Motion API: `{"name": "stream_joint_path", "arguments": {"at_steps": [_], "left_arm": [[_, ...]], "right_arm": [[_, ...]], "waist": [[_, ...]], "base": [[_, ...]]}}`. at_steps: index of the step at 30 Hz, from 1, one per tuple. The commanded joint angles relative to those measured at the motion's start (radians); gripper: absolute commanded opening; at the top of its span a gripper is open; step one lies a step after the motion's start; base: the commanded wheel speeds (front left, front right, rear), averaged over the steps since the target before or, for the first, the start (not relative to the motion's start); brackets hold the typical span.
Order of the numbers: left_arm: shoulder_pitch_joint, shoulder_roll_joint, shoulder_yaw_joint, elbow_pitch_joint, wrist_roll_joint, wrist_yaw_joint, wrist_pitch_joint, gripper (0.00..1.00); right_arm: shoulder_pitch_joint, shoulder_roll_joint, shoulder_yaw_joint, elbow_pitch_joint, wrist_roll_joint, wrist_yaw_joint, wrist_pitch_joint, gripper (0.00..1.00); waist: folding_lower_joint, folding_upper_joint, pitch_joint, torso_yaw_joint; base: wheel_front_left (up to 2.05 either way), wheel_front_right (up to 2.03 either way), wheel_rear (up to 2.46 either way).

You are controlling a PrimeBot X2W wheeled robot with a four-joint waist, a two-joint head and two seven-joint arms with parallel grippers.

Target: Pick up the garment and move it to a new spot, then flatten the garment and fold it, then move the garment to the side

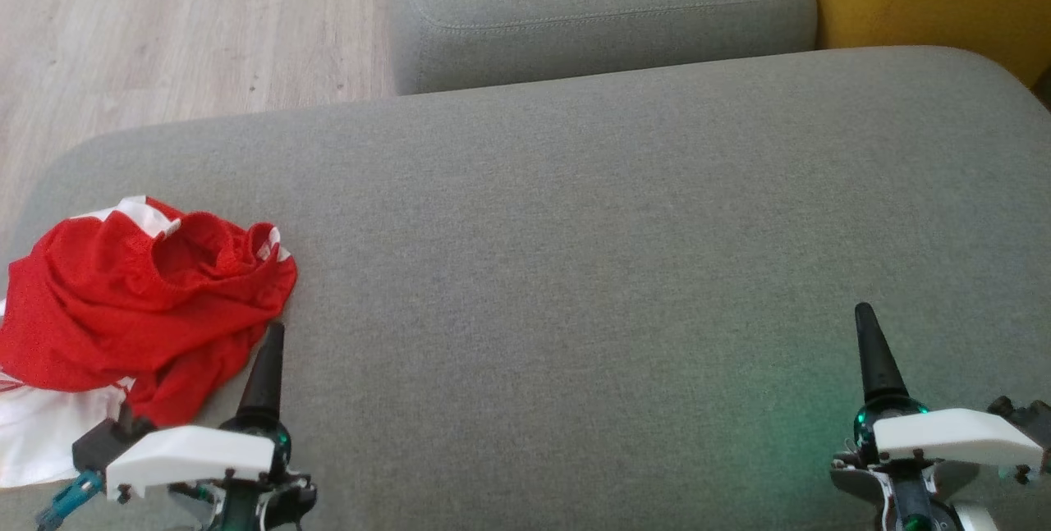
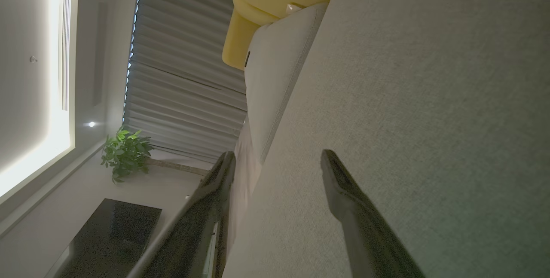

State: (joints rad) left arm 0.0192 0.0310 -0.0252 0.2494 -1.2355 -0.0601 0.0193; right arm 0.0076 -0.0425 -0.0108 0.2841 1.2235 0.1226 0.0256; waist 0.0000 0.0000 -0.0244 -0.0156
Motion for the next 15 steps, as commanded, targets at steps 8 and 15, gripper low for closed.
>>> {"name": "stream_joint_path", "arguments": {"at_steps": [8, 15], "left_arm": [[-0.022, 0.015, -0.021, -0.066, 0.123, 0.024, -0.030, 1.00], [-0.014, 0.018, -0.039, -0.085, 0.211, 0.040, -0.051, 1.00]], "right_arm": [[-0.038, -0.027, 0.029, -0.046, -0.113, 0.003, -0.034, 1.00], [-0.036, -0.031, 0.073, -0.048, -0.195, 0.003, -0.055, 1.00]], "waist": [[0.0000, 0.0000, -0.012, -0.002], [0.0000, 0.0000, -0.023, -0.003]], "base": [[0.00, 0.00, 0.00], [0.00, 0.00, 0.00]]}}
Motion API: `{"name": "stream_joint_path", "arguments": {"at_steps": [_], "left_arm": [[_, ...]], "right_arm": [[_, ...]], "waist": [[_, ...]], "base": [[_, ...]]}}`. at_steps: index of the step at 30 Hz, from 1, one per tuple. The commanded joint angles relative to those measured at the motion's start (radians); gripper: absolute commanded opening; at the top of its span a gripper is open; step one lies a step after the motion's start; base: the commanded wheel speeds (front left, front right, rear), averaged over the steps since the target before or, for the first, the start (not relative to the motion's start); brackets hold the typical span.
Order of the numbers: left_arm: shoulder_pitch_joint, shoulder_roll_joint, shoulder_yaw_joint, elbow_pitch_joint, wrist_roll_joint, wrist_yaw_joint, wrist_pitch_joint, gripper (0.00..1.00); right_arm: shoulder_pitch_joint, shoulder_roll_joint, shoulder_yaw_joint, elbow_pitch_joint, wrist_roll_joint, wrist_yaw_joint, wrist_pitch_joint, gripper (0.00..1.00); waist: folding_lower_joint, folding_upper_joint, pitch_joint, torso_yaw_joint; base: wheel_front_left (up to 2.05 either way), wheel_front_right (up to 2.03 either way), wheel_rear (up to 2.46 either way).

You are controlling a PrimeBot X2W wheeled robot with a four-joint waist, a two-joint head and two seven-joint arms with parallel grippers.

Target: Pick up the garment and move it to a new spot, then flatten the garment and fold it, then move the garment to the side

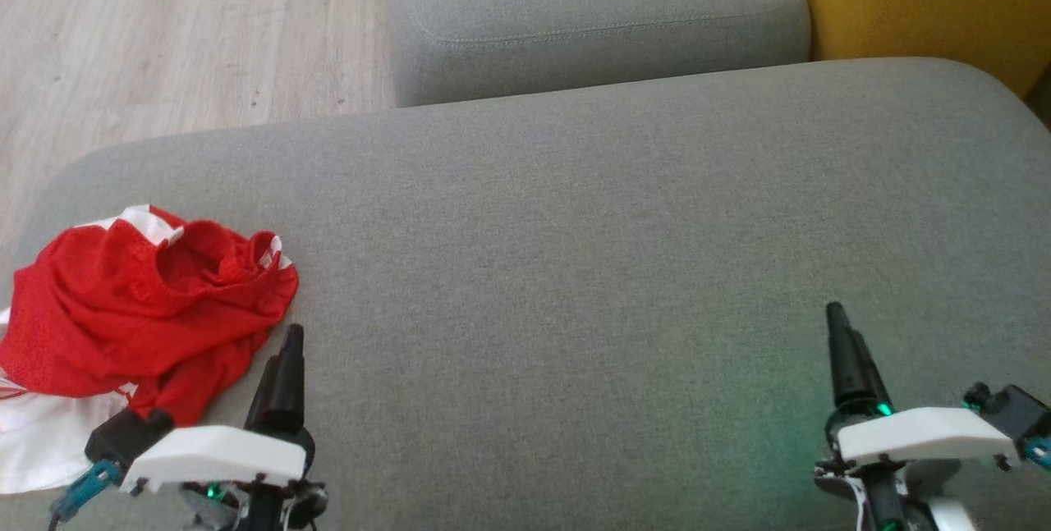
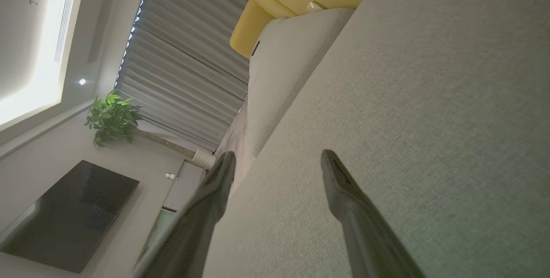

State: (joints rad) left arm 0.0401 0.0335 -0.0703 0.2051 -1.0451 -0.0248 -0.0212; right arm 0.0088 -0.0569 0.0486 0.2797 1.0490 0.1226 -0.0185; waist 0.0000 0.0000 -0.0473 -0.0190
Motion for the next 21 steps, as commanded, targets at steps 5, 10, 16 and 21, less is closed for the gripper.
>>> {"name": "stream_joint_path", "arguments": {"at_steps": [5, 10, 16, 21], "left_arm": [[-0.030, 0.016, -0.006, -0.051, 0.083, 0.015, -0.025, 1.00], [-0.024, 0.017, -0.020, -0.063, 0.148, 0.027, -0.039, 1.00], [-0.019, 0.021, -0.039, -0.083, 0.228, 0.038, -0.057, 1.00], [-0.013, 0.024, -0.052, -0.097, 0.292, 0.048, -0.072, 1.00]], "right_arm": [[-0.038, -0.020, 0.052, -0.043, -0.073, 0.003, -0.026, 1.00], [-0.039, -0.024, 0.085, -0.042, -0.131, 0.004, -0.040, 1.00], [-0.041, -0.028, 0.118, -0.045, -0.202, 0.004, -0.058, 1.00], [-0.045, -0.032, 0.146, -0.049, -0.258, 0.004, -0.073, 1.00]], "waist": [[0.0000, 0.0000, -0.008, 0.002], [0.0000, 0.0000, -0.017, 0.004], [0.0000, 0.0000, -0.025, 0.004], [0.0000, 0.0000, -0.031, 0.001]], "base": [[0.00, 0.00, 0.00], [0.00, 0.00, 0.00], [0.00, 0.00, 0.00], [0.00, 0.00, 0.00]]}}
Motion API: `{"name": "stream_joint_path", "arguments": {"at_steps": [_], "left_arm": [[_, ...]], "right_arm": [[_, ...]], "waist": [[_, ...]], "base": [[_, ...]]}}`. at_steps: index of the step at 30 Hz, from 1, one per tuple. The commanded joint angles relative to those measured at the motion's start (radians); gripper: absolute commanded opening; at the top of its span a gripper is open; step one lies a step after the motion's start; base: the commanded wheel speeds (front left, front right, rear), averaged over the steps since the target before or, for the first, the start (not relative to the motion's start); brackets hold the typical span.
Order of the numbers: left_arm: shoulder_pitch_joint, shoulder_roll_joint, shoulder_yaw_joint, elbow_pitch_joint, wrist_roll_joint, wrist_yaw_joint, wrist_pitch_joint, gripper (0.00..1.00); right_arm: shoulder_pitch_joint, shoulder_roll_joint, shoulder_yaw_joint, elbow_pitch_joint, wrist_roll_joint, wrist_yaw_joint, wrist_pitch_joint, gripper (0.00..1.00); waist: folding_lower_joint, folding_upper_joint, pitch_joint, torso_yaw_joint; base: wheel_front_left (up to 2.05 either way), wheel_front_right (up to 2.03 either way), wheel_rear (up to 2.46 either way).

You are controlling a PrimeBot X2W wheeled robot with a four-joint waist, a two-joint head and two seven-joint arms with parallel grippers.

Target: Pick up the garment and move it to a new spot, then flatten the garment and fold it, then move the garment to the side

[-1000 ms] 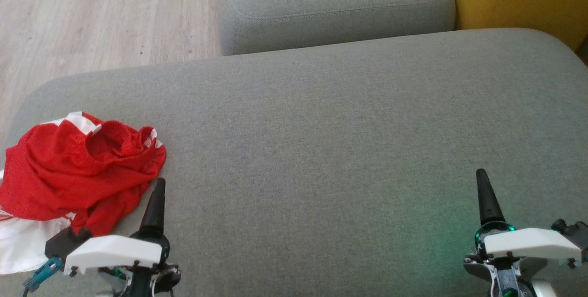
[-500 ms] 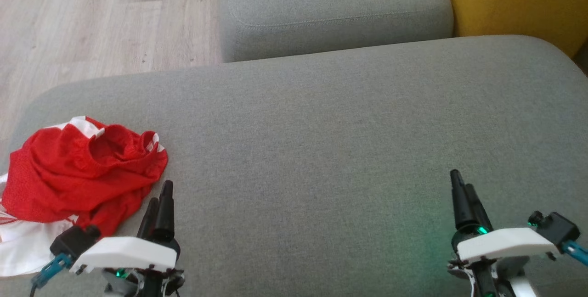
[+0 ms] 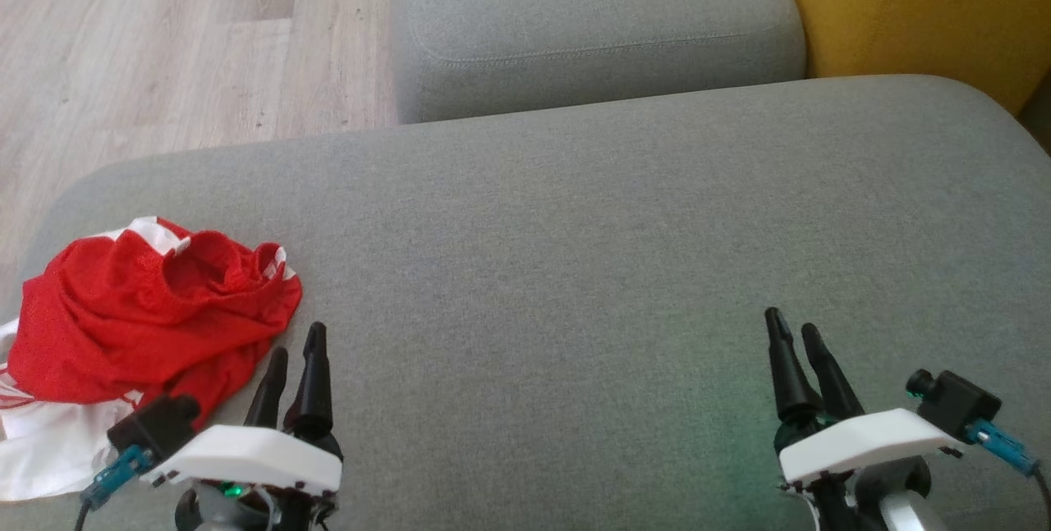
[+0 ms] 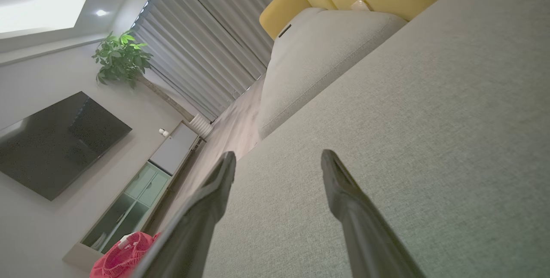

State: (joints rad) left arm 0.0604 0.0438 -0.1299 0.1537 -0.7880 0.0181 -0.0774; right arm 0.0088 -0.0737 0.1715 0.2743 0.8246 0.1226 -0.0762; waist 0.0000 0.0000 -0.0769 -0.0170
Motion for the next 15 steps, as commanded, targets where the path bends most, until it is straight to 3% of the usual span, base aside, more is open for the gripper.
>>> {"name": "stream_joint_path", "arguments": {"at_steps": [1, 15], "left_arm": [[-0.032, 0.014, 0.005, -0.048, 0.047, 0.007, -0.018, 1.00], [-0.016, 0.016, -0.022, -0.075, 0.212, 0.039, -0.056, 1.00]], "right_arm": [[-0.045, -0.016, 0.029, -0.044, -0.045, 0.004, -0.018, 1.00], [-0.042, -0.017, 0.064, -0.070, -0.210, 0.005, -0.056, 1.00]], "waist": [[0.0000, 0.0000, -0.003, -0.002], [0.0000, 0.0000, -0.018, -0.005]], "base": [[0.00, 0.00, 0.00], [0.00, 0.00, 0.00]]}}
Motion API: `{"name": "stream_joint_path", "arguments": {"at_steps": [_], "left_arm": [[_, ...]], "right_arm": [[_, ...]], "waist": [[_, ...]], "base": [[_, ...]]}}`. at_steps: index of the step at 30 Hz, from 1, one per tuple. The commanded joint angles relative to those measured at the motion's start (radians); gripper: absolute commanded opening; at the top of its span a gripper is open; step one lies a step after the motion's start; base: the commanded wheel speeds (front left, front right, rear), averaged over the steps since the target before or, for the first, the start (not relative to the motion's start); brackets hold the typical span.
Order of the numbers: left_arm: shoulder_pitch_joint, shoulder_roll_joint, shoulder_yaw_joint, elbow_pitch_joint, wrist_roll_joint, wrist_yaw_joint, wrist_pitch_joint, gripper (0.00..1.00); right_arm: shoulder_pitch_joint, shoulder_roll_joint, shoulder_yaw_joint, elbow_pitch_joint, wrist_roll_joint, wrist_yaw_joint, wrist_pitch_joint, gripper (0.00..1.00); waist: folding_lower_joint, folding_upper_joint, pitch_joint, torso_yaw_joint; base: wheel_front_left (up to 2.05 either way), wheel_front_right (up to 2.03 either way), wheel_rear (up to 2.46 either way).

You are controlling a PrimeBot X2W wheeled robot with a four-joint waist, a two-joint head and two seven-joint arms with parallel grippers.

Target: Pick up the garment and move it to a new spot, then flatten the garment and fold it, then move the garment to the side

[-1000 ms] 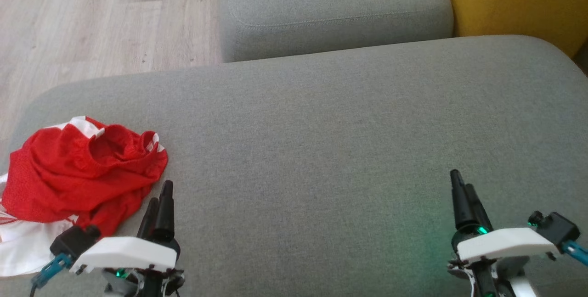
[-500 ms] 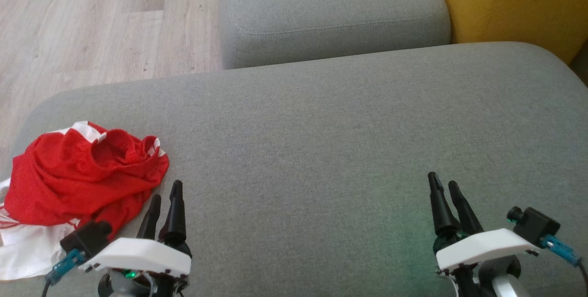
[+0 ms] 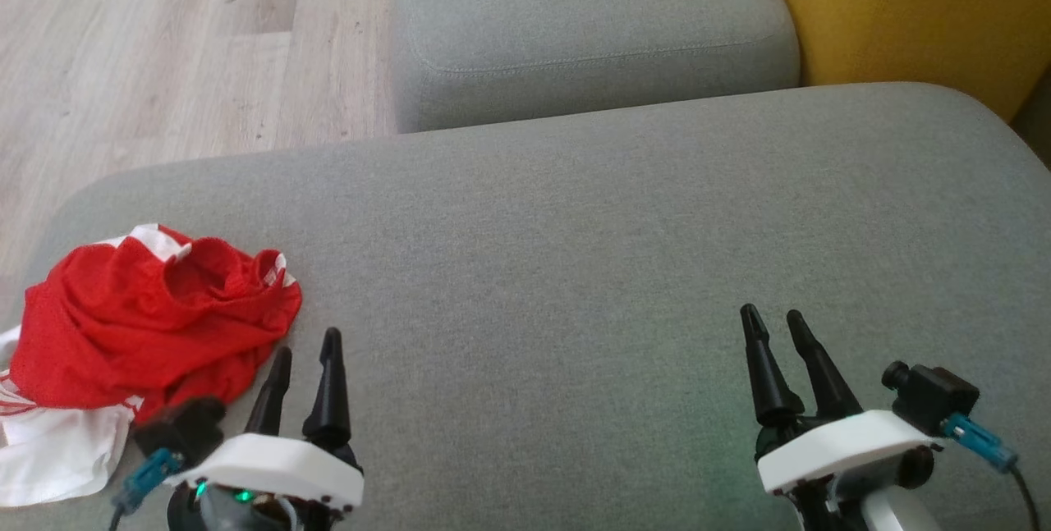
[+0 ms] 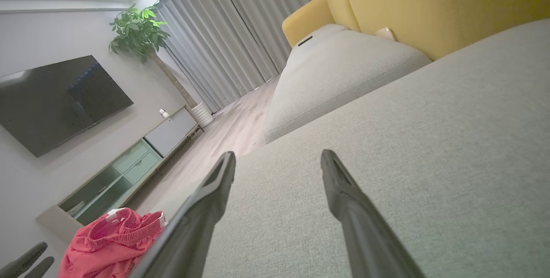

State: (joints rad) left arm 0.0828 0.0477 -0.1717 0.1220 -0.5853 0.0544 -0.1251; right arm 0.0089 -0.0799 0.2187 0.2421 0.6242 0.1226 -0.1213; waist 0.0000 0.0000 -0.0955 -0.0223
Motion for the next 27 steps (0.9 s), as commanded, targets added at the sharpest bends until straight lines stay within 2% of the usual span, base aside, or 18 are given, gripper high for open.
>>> {"name": "stream_joint_path", "arguments": {"at_steps": [1, 27], "left_arm": [[-0.035, 0.013, 0.014, -0.048, 0.036, 0.005, -0.014, 1.00], [0.007, 0.011, -0.008, -0.111, 0.352, 0.018, -0.090, 1.00]], "right_arm": [[-0.041, -0.011, 0.017, -0.042, -0.037, 0.005, -0.017, 1.00], [-0.018, 0.002, 0.011, -0.045, -0.362, 0.007, -0.094, 1.00]], "waist": [[0.0000, 0.0000, -0.002, 0.000], [0.0000, 0.0000, -0.024, 0.000]], "base": [[0.00, 0.00, 0.00], [0.00, 0.00, 0.00]]}}
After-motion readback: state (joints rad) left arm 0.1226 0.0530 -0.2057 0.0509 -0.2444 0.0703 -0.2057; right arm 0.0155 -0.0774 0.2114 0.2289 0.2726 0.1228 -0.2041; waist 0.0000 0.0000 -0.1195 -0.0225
